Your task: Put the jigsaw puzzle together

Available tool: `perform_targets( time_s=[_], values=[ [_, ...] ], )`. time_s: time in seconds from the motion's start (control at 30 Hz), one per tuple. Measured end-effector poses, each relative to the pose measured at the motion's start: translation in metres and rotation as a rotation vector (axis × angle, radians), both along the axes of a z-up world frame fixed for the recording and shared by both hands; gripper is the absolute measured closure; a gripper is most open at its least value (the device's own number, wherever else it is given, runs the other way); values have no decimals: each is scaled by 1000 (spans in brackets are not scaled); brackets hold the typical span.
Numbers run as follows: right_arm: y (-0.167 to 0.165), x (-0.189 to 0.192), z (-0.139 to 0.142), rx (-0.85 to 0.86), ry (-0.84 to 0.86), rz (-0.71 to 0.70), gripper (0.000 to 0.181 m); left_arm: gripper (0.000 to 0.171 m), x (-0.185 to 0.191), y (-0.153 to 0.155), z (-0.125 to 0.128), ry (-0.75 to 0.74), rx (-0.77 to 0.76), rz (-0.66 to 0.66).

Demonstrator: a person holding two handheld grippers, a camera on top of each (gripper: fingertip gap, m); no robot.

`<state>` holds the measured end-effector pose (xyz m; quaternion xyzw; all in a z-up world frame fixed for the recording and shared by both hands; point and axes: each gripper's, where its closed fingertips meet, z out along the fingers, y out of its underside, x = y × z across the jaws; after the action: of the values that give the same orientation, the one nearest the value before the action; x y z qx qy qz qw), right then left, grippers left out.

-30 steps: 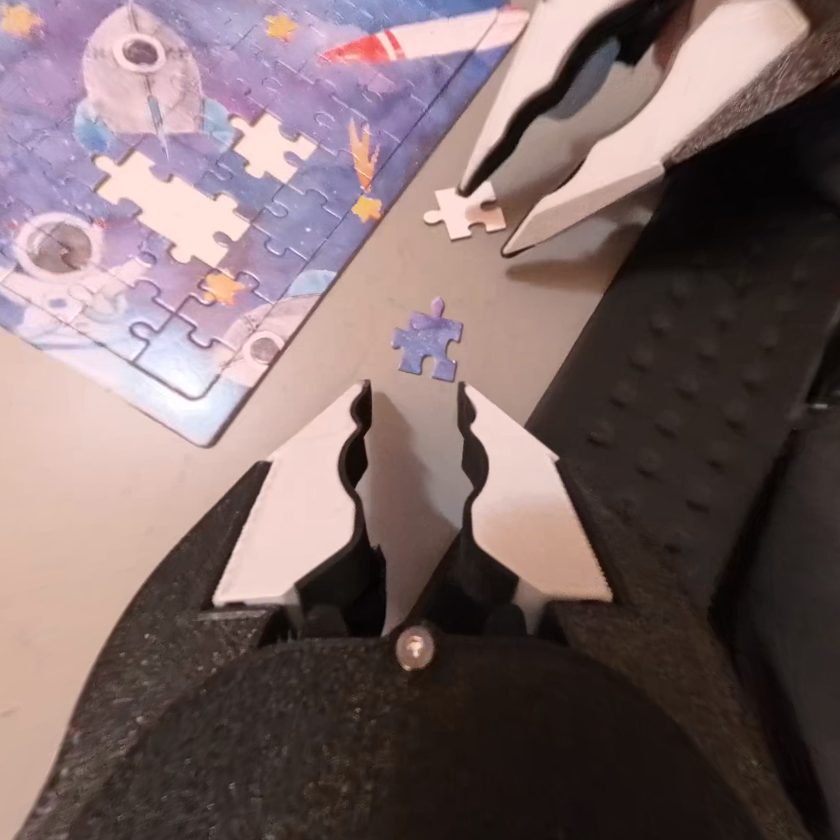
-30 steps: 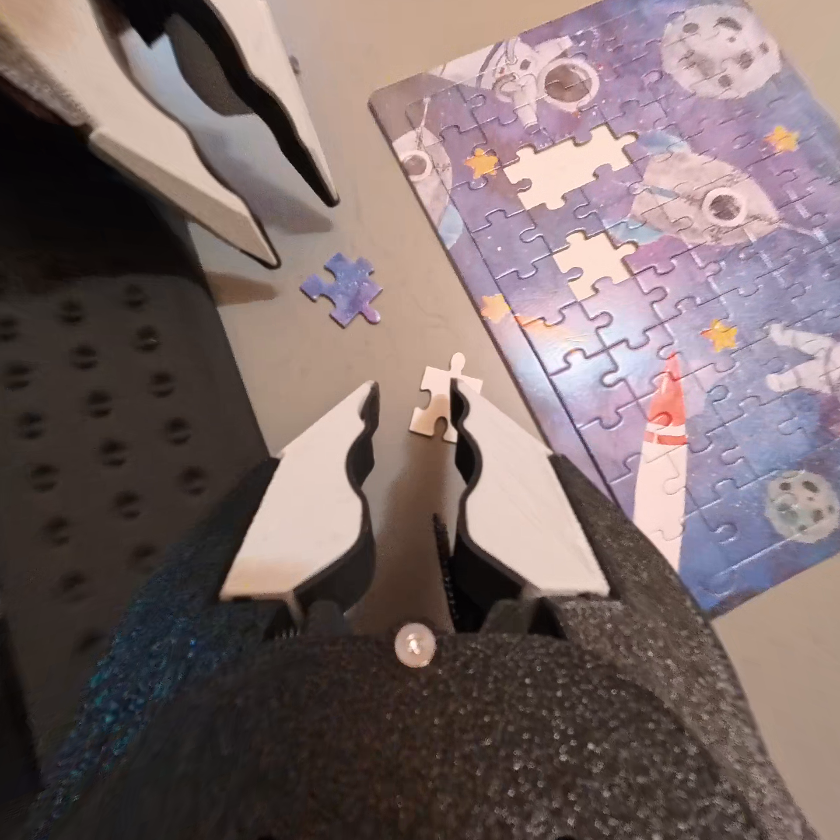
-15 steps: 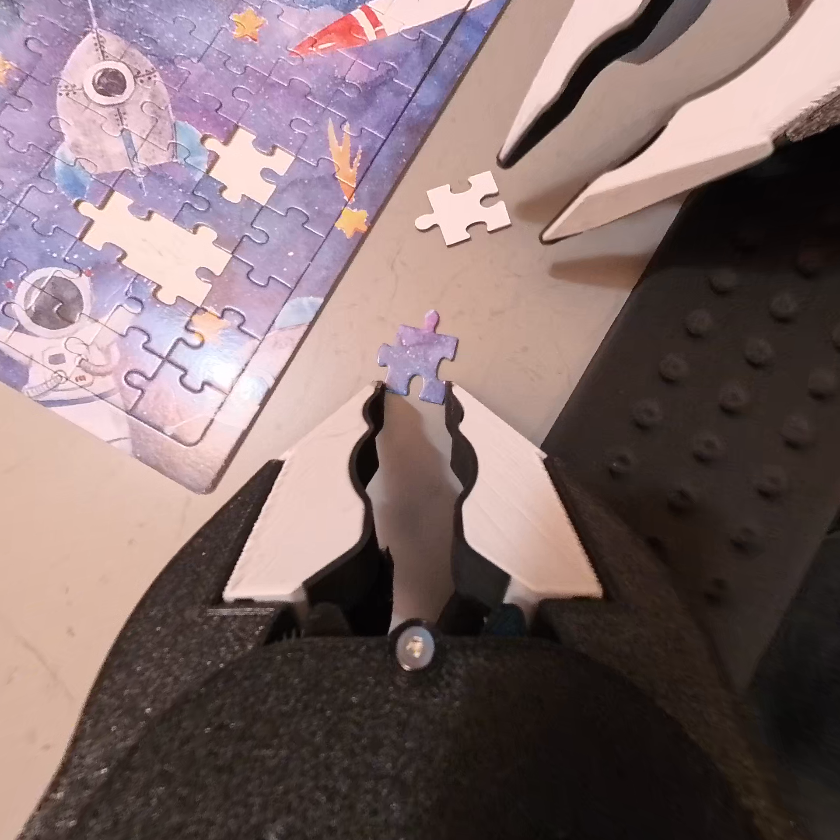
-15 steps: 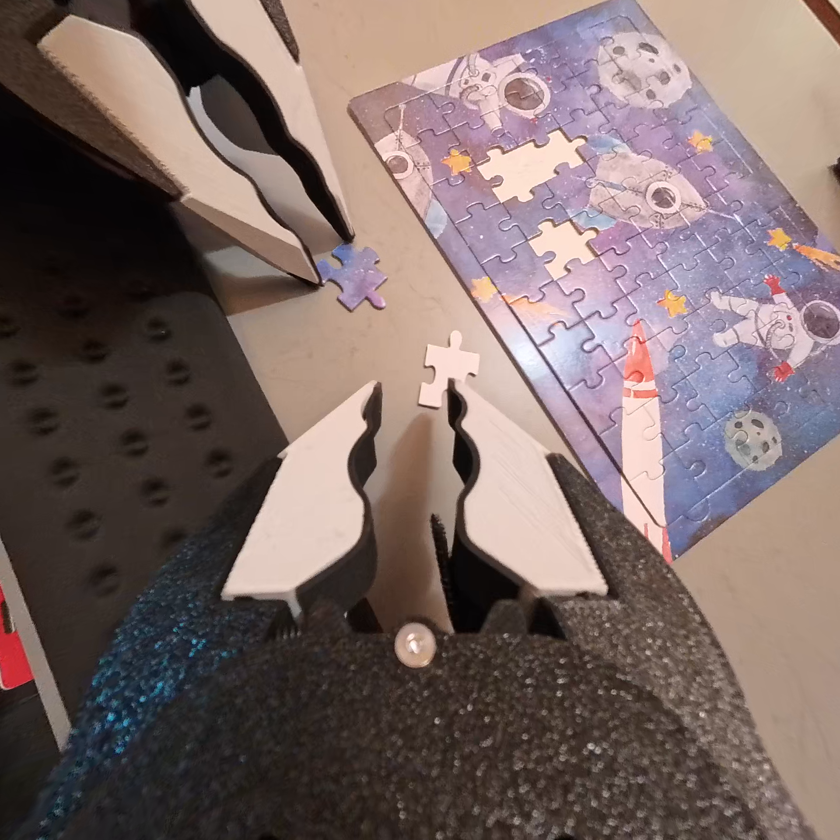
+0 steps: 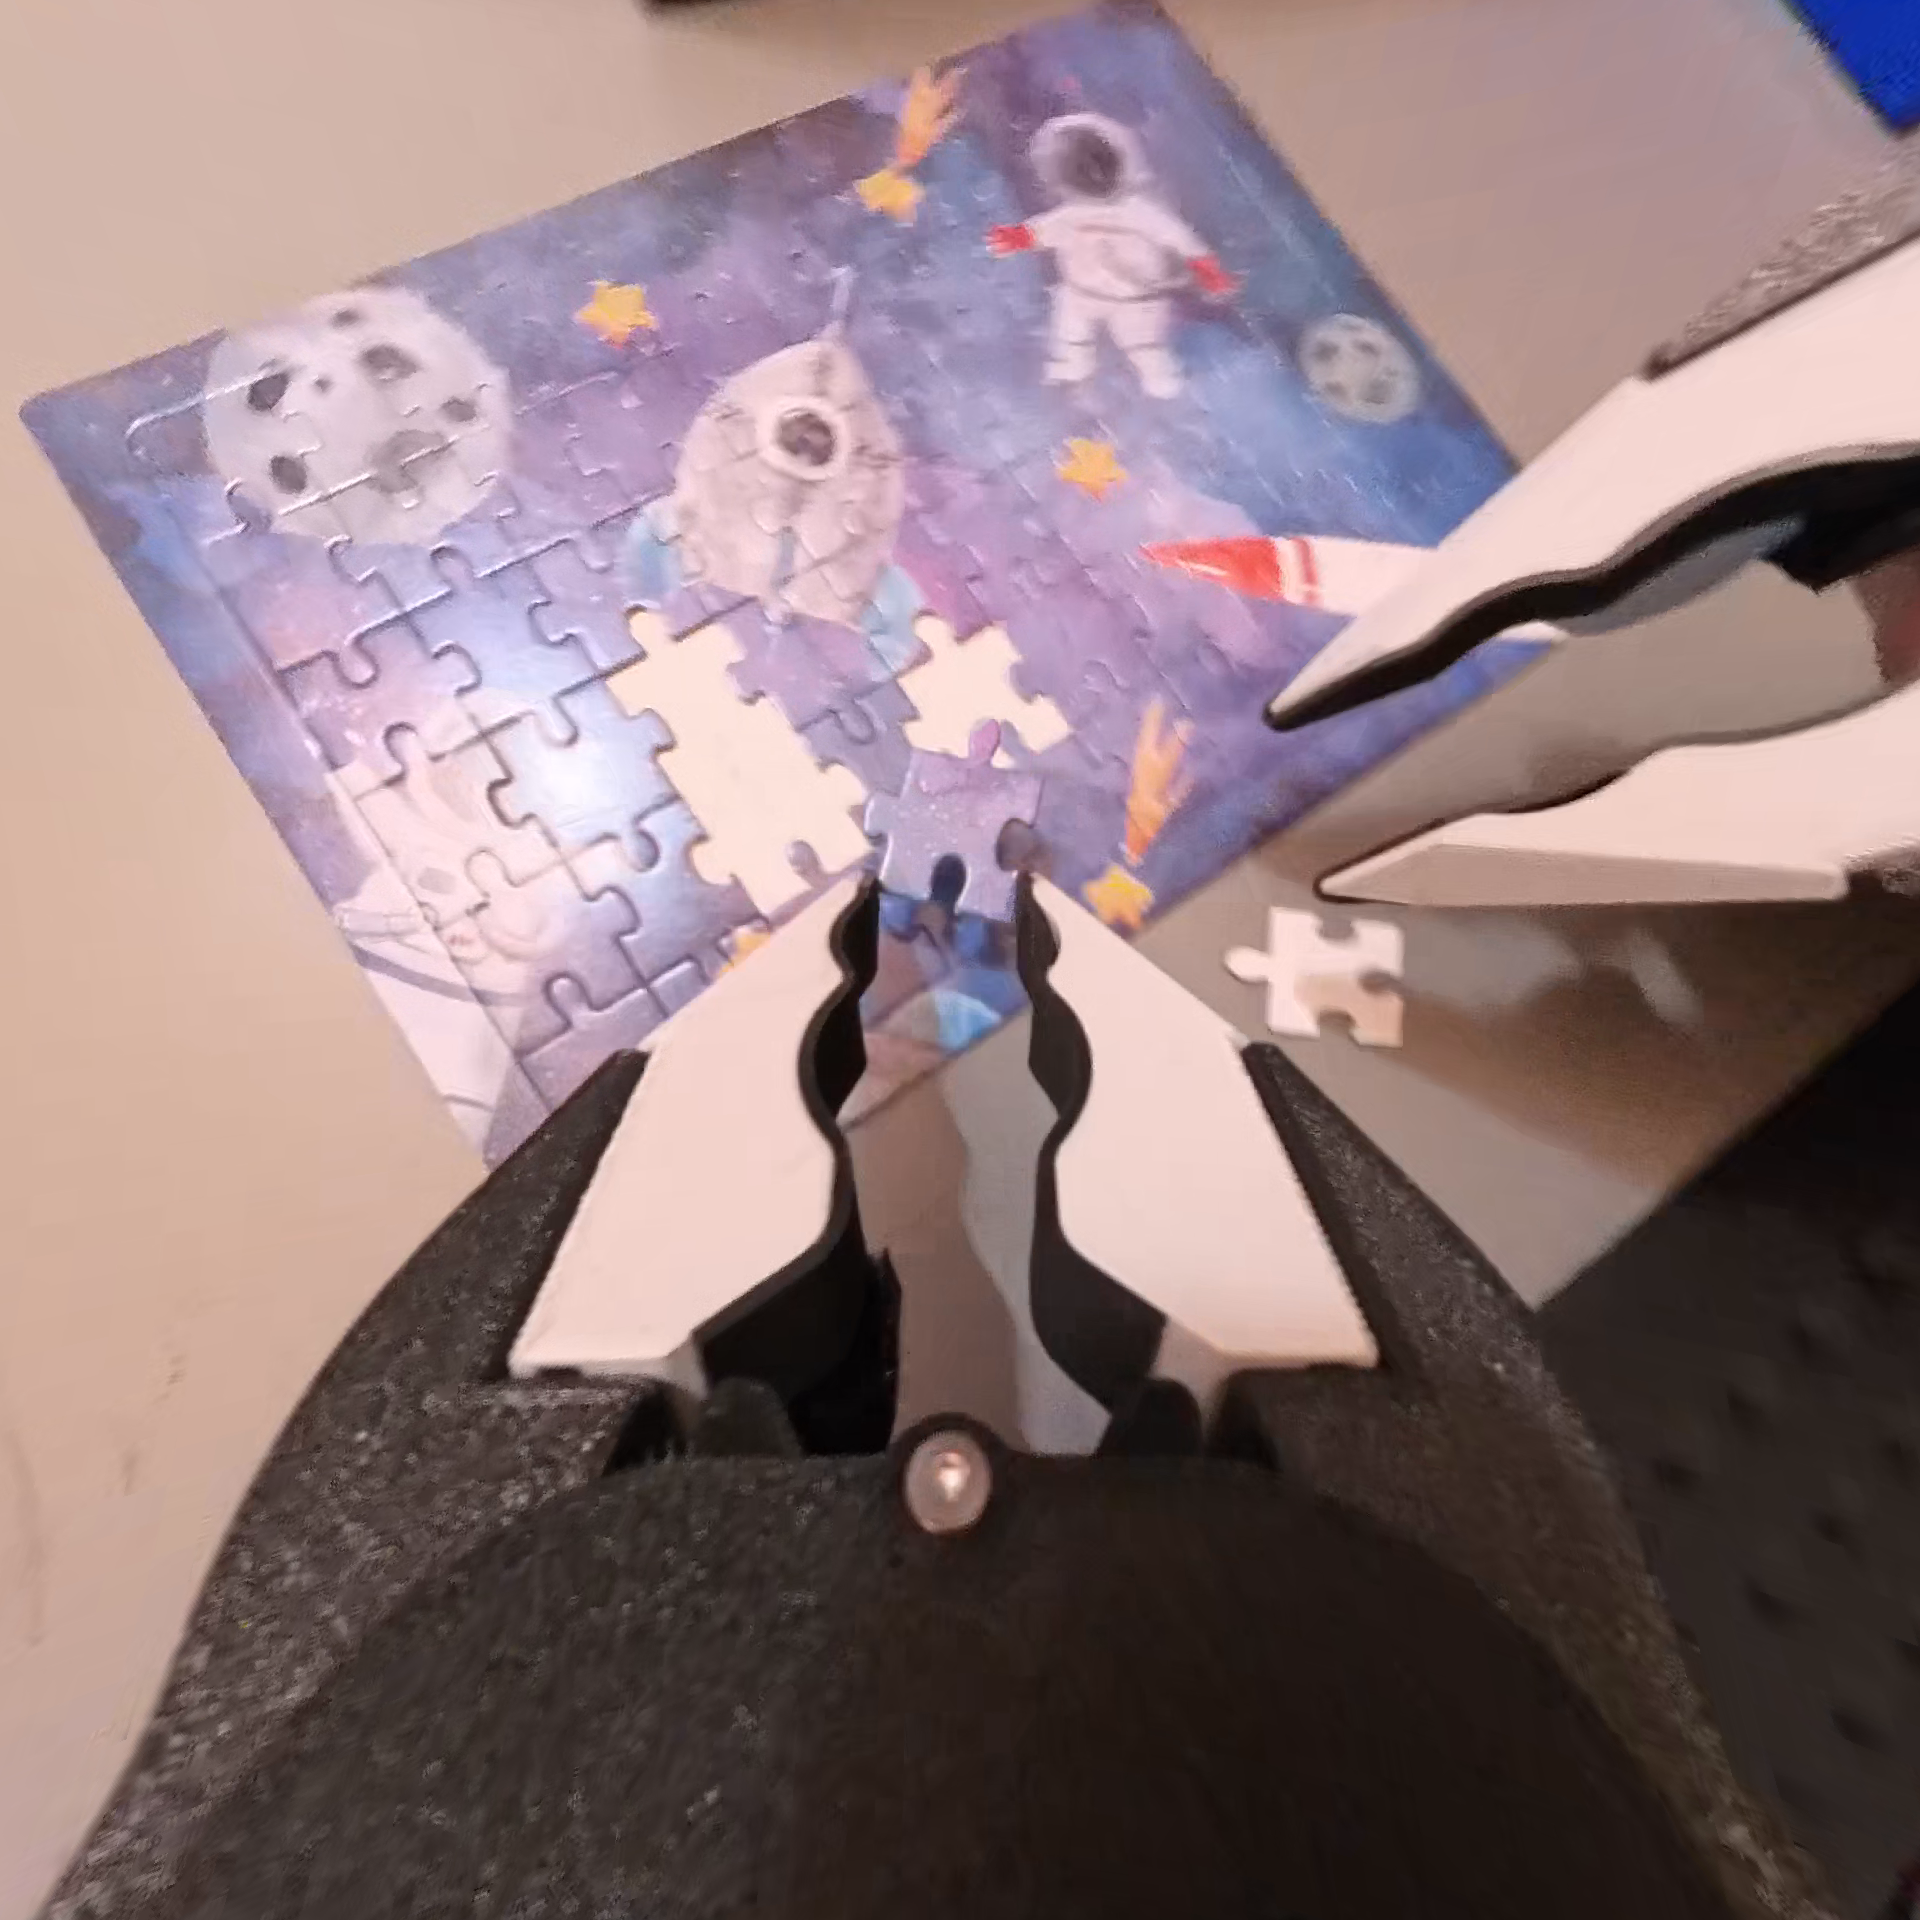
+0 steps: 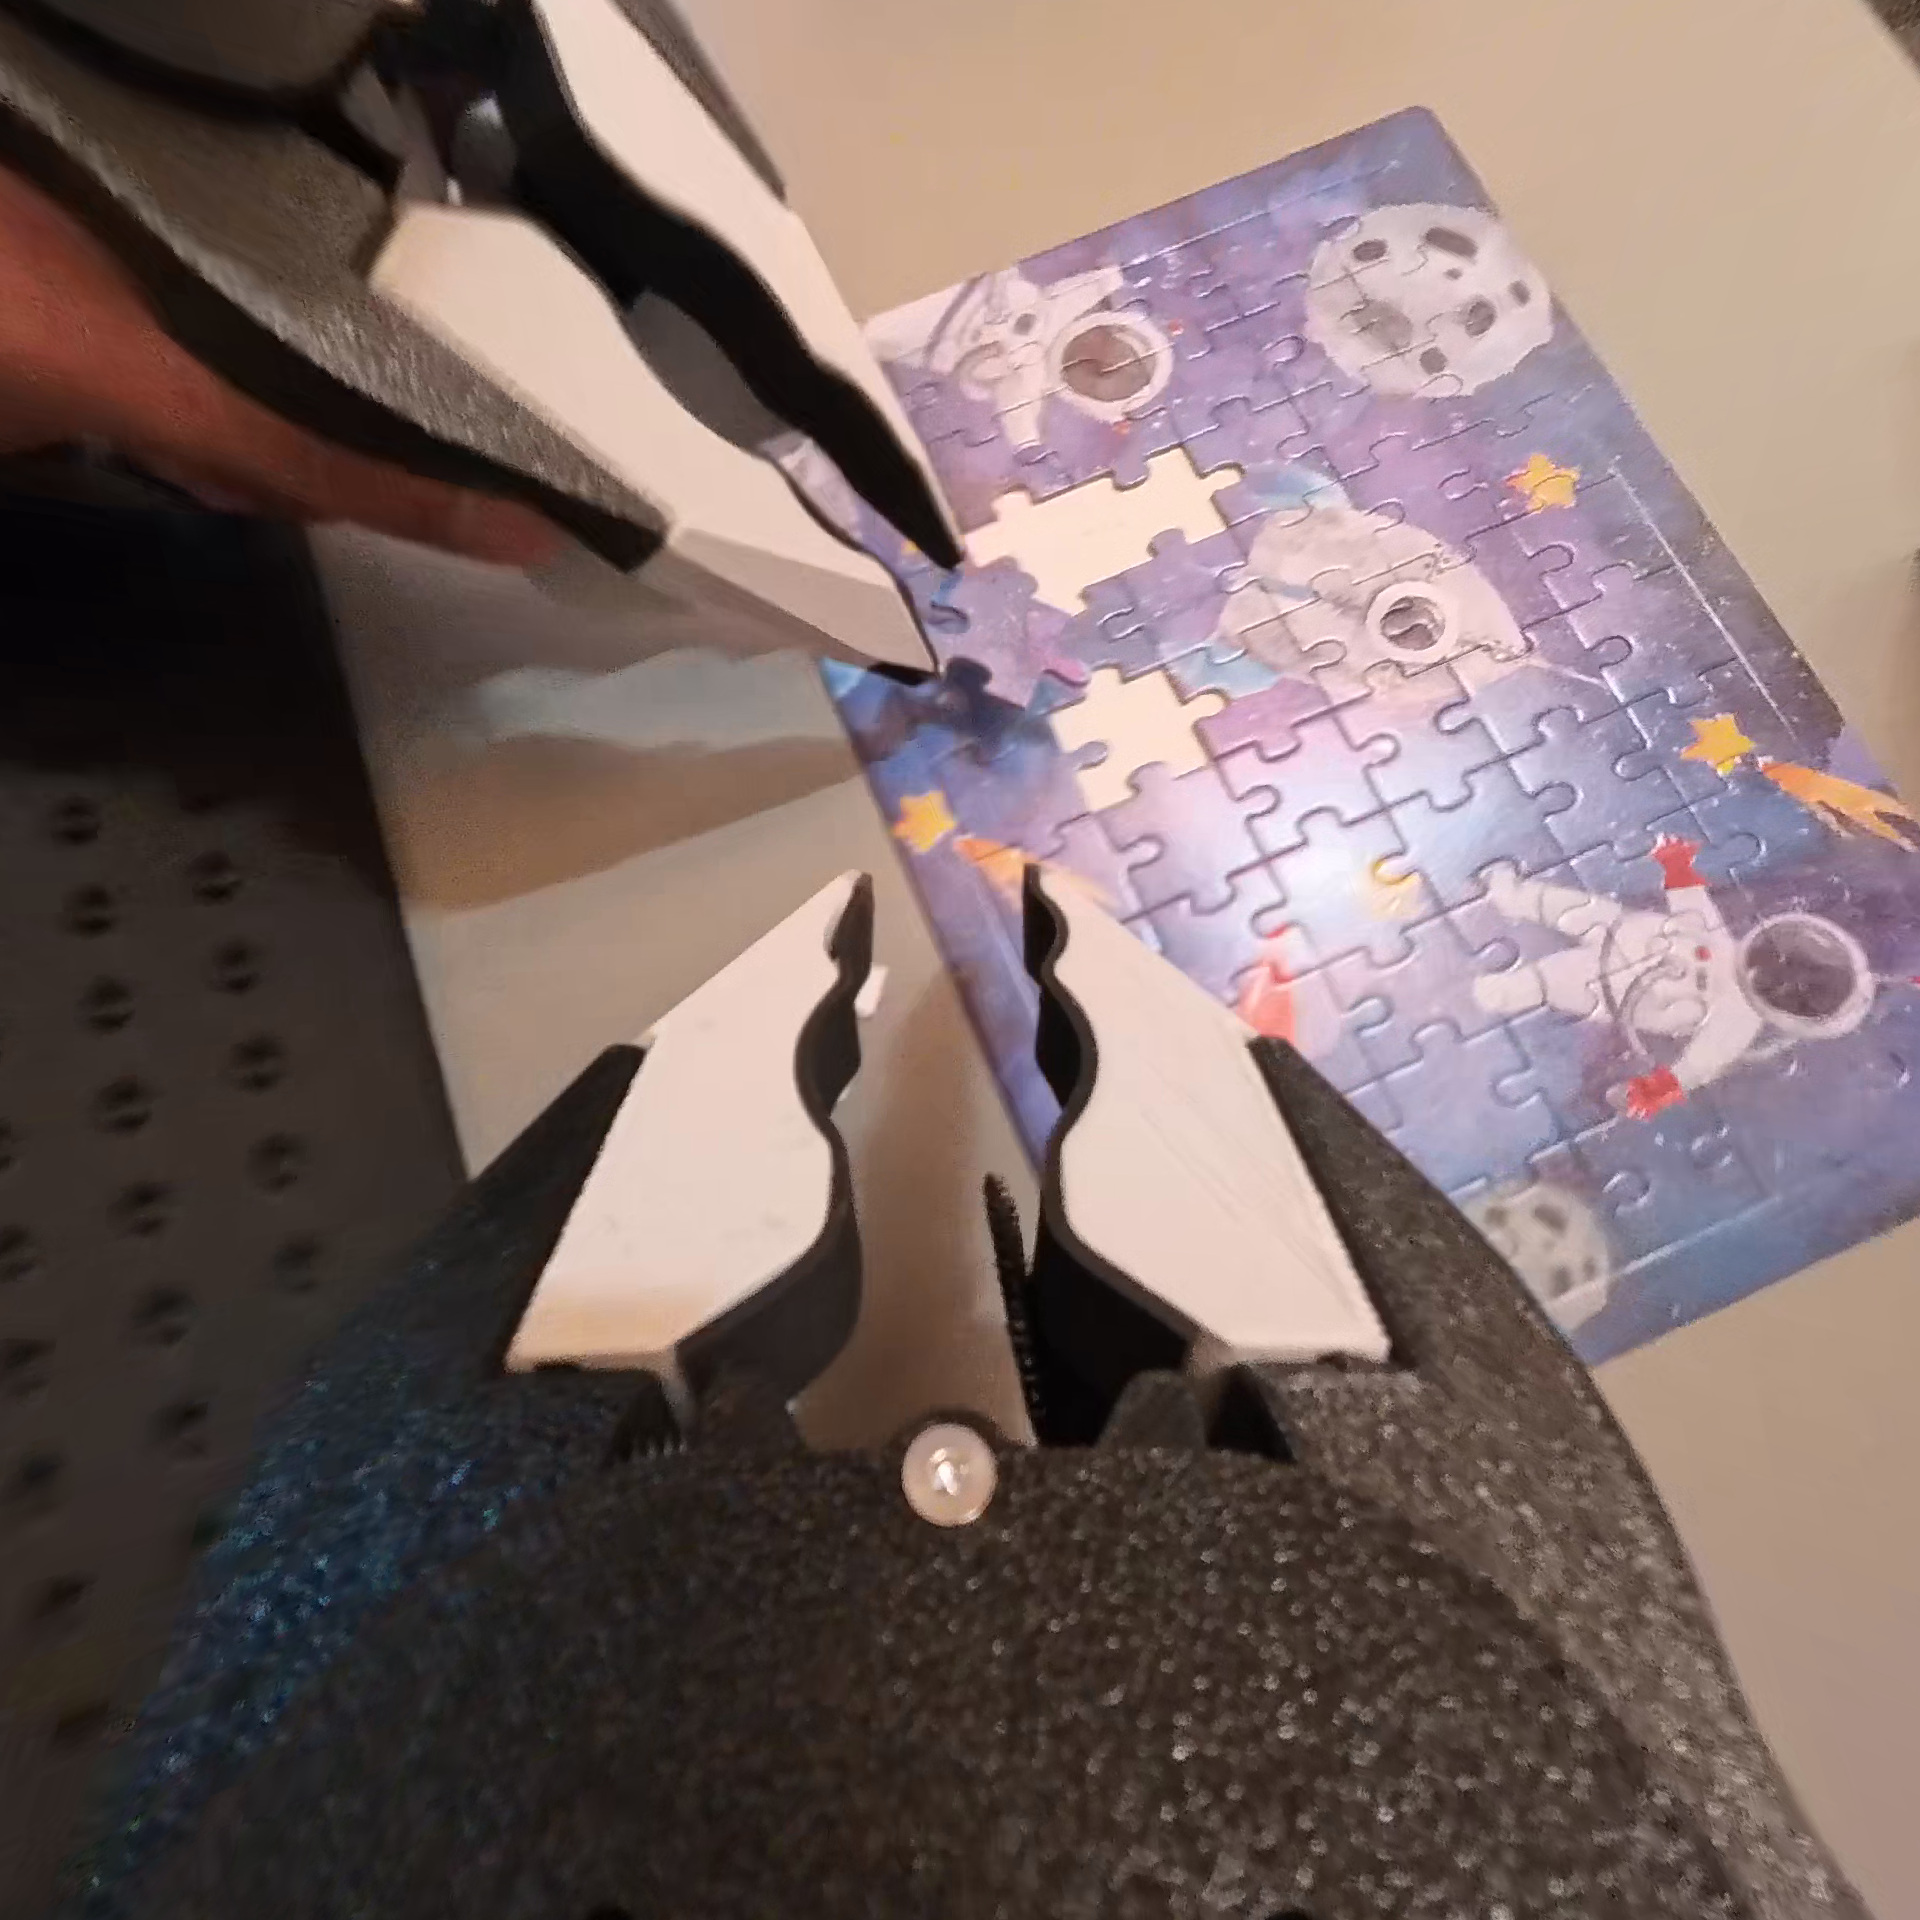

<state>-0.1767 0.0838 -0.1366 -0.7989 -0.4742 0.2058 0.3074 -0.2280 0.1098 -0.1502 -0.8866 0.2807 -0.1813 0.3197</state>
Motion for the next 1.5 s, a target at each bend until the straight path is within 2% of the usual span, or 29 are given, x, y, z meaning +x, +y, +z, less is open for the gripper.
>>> perform_targets(
  time_s=[0.13, 0.27, 0.37, 0.47, 0.63, 0.77, 0.83, 1.0, 1.13, 1.27, 1.4, 1.5],
  values=[
    [36, -10, -12, -23, 30, 22, 154, 145, -4, 13, -15, 30, -36, 98],
    [37, -23, -13, -1, 107, 38, 164, 145, -4, 6, -15, 53, -39, 98],
    [32, -27, -18, -21, 115, 53, 168, 144, 8, -9, -14, 4, -78, 46],
    [33, -22, -28, -3, 48, 56, 168, 143, 17, -17, -11, -34, -92, 12],
    [45, -15, -24, 41, 37, 2, 168, 142, 30, -30, -10, -72, -131, -83],
    [27, -13, -16, 34, 58, 49, 168, 142, 22, -21, -3, -83, -74, -77],
    [15, -15, -19, 14, 52, 81, 169, 136, 23, -22, -6, -106, -109, -90],
    [22, -14, -29, -11, 25, 59, 170, 136, 33, -34, -10, -108, -133, -158],
    [31, -11, -28, -15, 16, 45, 165, 136, 33, -38, -9, -105, -134, -171],
    [17, -15, -19, 26, 19, 171, 152, 135, 19, -30, -4, -120, -102, -167],
    [18, -16, -27, 2, -55, 255, 143, 136, 4, -21, 7, -179, -61, -175],
    [19, -19, -31, -15, -63, 289, 143, 136, -3, -21, 13, -206, -48, -195]
  ],
)
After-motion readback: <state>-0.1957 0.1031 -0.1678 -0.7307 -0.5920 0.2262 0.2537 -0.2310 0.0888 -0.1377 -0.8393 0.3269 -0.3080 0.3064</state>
